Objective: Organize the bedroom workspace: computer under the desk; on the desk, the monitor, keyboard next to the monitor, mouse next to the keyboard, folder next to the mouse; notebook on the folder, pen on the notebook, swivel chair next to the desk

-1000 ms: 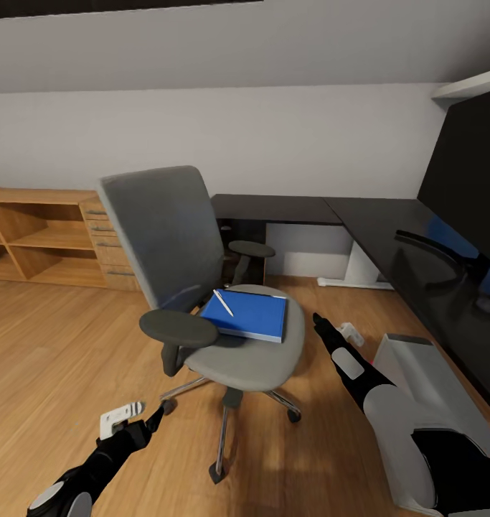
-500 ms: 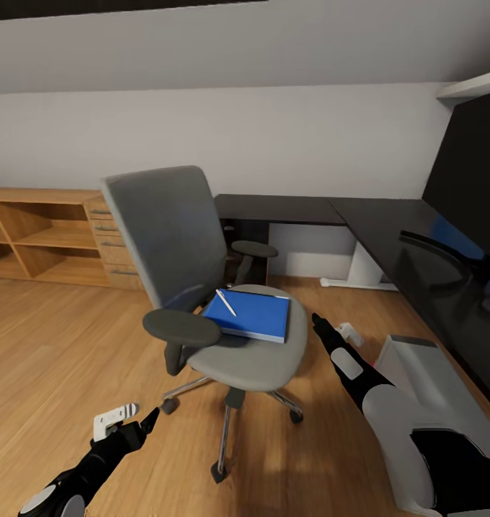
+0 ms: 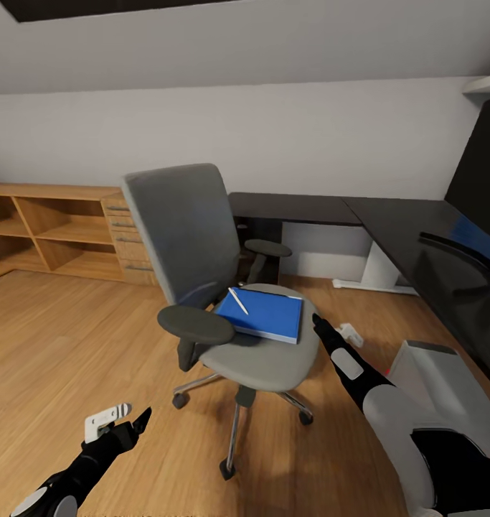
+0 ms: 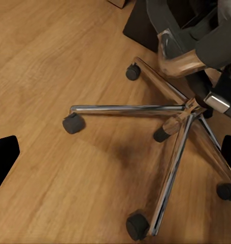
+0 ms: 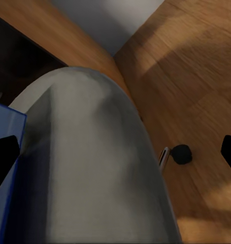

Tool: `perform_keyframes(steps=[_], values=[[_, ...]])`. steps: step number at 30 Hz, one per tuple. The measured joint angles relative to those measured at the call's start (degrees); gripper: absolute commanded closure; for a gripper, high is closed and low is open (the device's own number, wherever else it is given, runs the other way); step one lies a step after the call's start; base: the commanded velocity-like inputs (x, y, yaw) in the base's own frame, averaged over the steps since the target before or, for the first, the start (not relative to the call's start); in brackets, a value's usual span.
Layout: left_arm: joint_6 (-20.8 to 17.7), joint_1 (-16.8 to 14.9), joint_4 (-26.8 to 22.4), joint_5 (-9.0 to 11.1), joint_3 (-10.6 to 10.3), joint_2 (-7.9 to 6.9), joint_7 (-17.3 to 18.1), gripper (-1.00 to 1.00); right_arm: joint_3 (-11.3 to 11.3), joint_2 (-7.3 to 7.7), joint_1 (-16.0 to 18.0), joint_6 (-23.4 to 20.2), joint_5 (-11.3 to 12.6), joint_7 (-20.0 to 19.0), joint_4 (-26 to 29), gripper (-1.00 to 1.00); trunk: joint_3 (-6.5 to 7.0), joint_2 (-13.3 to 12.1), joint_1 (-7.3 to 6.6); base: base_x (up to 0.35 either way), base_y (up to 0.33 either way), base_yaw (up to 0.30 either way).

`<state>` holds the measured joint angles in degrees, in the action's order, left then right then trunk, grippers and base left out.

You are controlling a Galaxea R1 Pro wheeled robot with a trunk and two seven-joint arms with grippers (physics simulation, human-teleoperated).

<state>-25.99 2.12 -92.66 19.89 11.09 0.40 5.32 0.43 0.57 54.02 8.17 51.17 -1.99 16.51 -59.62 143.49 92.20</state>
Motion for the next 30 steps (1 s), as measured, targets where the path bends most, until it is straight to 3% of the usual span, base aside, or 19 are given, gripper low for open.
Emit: perform_keyframes(steps=[30], values=[[0.0,0.0,0.0,0.0,0.0,0.00,0.0,-1.00,-0.1,0.14,-0.1,0.0,0.2,0.0,-2.4,-1.00,-0.08,0.0,0.00,0.000,0.000,0.002]])
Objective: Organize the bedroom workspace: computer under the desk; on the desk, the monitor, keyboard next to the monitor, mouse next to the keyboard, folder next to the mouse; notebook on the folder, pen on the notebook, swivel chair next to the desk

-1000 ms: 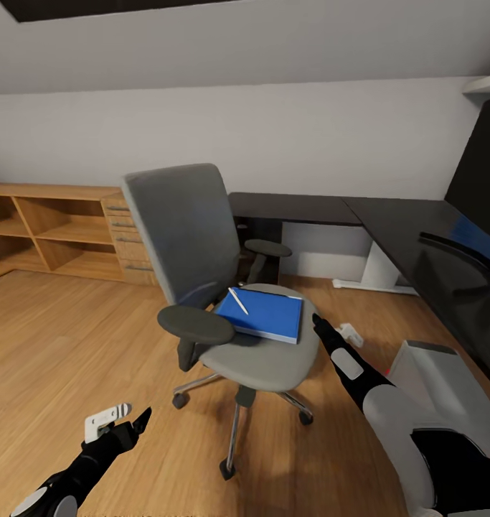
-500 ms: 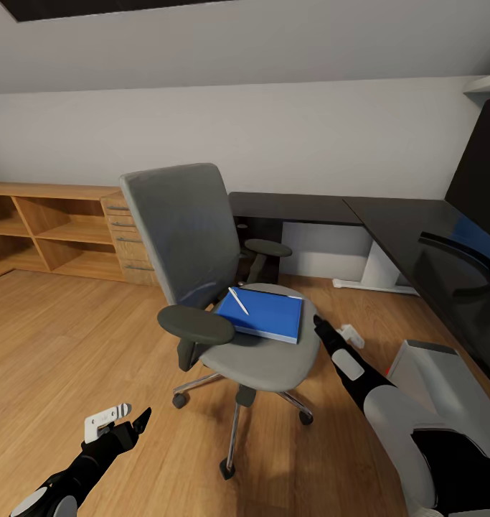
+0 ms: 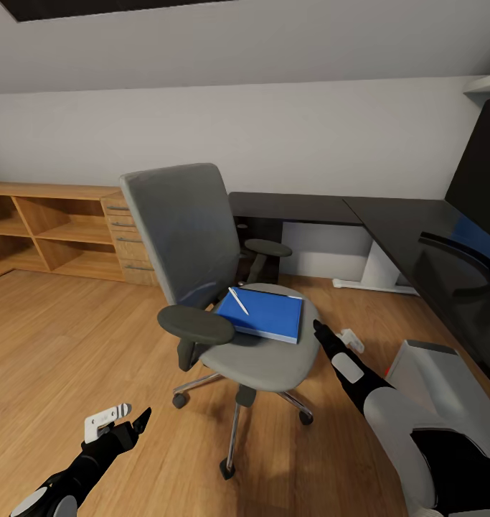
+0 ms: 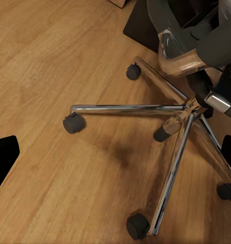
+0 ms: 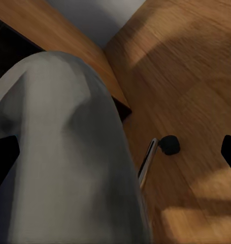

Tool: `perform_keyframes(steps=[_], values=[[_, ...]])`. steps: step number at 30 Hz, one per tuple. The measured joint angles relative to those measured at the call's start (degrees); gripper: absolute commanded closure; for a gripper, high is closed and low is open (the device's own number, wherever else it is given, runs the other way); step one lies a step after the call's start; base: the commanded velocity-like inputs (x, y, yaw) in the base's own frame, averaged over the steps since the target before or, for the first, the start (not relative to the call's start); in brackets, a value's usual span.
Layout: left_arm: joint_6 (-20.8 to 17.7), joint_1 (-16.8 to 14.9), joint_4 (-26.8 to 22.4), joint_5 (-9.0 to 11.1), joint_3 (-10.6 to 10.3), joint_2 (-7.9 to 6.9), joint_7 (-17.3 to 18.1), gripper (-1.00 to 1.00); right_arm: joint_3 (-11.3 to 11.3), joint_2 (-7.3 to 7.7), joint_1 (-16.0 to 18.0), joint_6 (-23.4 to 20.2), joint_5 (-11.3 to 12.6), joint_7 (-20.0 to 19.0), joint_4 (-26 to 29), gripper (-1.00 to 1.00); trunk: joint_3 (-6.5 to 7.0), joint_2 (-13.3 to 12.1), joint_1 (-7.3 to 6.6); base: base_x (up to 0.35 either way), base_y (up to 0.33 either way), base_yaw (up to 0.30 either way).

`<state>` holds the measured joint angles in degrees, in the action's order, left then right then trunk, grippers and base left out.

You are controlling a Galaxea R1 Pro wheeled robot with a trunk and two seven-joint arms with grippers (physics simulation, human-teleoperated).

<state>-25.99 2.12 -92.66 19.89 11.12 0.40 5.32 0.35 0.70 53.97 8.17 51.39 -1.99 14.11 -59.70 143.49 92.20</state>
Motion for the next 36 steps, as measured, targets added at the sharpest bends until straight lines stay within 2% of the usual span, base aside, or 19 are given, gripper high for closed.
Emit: perform_keyframes(steps=[6,27,36], values=[[0.0,0.0,0.0,0.0,0.0,0.00,0.0,-1.00,0.0,-0.09,0.0,0.0,0.0,0.0,0.0,-1.00,0.00,0.0,0.00,0.000,0.000,0.132],[-0.1,0.0,0.0,0.0,0.0,0.00,0.0,-1.00,-0.2,-0.07,0.0,0.0,-0.1,0.1,0.0,-1.00,0.00,0.0,0.00,0.001,0.000,0.251],[-0.2,0.0,0.0,0.0,-0.1,0.00,-0.1,-1.00,-0.2,-0.05,0.0,0.0,0.0,0.1,-0.1,-1.00,0.00,0.0,-0.02,0.231,0.000,0.224]])
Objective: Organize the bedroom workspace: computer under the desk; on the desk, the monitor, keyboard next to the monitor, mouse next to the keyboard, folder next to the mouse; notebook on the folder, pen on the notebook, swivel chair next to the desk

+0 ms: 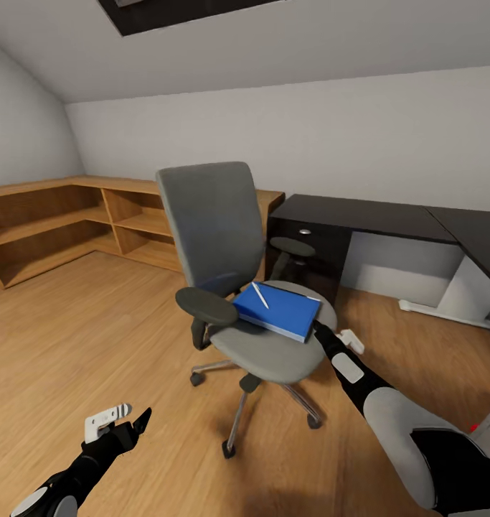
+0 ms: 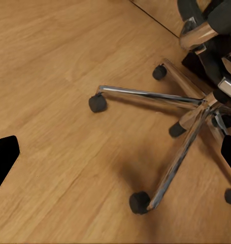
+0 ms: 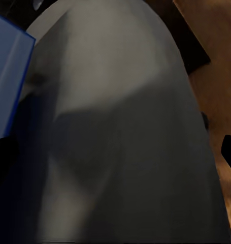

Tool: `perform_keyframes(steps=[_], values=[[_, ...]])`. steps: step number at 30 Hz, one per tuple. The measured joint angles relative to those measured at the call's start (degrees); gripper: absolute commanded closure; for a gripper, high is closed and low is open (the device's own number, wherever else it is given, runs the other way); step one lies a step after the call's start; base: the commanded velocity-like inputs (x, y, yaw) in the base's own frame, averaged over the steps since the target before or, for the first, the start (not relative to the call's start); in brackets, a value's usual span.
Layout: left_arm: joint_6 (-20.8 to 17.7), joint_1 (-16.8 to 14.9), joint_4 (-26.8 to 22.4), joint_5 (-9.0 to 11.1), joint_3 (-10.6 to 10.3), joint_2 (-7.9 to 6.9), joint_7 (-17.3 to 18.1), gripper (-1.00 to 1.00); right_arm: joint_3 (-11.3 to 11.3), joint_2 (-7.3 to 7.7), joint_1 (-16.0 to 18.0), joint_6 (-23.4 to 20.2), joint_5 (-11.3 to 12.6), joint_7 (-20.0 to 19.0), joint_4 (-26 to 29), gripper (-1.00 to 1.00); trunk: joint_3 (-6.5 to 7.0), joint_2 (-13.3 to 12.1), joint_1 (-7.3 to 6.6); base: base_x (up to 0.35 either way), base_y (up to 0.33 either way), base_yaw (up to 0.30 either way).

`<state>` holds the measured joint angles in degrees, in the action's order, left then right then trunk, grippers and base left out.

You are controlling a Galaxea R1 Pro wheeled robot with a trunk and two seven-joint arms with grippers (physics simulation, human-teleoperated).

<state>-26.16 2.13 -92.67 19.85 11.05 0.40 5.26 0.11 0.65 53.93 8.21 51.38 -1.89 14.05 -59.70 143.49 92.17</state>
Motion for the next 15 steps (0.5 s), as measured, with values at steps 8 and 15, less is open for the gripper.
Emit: perform_keyframes(steps=[8,15], values=[[0.0,0.0,0.0,0.0,-0.1,0.08,0.0,-1.00,0.2,-0.04,0.0,0.0,0.0,-0.1,0.1,-1.00,0.00,0.0,0.02,0.052,0.000,0.178],[-0.1,0.0,0.0,0.0,-0.1,0.08,0.0,-1.00,0.1,-0.03,0.0,0.0,0.1,-0.1,0.1,-1.00,0.00,0.0,0.00,0.281,0.000,0.124]])
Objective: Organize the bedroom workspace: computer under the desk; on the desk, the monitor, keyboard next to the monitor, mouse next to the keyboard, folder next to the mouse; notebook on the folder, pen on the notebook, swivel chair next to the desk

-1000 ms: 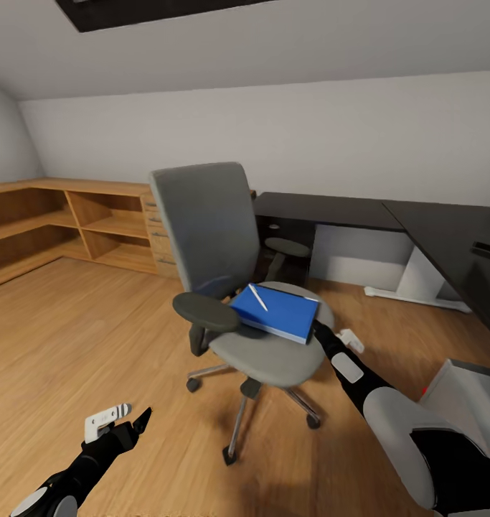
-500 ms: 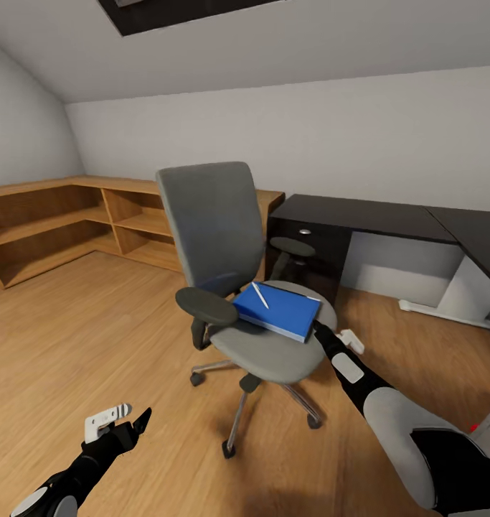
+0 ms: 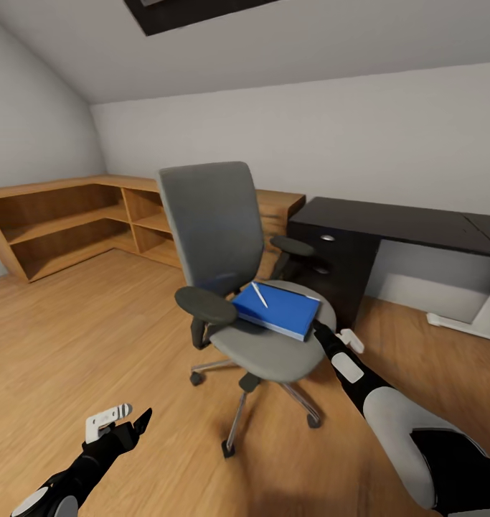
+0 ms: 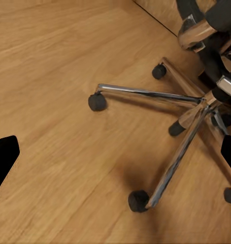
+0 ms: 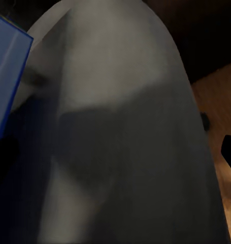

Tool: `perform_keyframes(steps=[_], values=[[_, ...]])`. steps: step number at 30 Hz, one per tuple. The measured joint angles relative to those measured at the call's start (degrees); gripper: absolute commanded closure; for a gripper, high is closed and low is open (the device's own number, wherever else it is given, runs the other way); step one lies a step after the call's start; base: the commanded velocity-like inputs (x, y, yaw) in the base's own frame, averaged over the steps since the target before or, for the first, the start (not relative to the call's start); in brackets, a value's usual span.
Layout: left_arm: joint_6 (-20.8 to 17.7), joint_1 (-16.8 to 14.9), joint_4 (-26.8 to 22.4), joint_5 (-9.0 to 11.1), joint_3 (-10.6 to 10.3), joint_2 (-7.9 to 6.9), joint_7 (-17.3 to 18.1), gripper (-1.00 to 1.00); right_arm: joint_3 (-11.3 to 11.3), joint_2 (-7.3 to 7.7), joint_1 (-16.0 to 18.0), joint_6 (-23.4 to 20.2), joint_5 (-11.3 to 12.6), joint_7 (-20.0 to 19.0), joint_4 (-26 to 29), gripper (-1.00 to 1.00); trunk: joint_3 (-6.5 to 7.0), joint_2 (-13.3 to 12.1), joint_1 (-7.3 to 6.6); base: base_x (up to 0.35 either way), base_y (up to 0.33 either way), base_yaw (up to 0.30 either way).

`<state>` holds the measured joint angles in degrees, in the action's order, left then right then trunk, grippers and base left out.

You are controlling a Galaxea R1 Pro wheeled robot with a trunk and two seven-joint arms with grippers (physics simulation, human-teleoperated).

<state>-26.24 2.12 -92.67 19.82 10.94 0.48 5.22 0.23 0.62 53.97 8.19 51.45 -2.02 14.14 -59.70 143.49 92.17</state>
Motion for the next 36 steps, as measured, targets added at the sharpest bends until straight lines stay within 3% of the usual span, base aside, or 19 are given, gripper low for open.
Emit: perform_keyframes(steps=[11,36], values=[[0.0,0.0,0.0,0.0,0.0,0.00,0.0,-1.00,0.0,0.01,0.0,0.1,-0.1,0.0,0.3,-1.00,0.00,0.0,0.01,0.253,0.075,0.014],[0.0,0.0,0.0,-0.1,0.0,0.00,0.0,-1.00,0.1,0.07,0.0,0.3,-0.2,-0.1,0.5,-1.00,0.13,0.0,0.03,0.039,0.026,0.022]])
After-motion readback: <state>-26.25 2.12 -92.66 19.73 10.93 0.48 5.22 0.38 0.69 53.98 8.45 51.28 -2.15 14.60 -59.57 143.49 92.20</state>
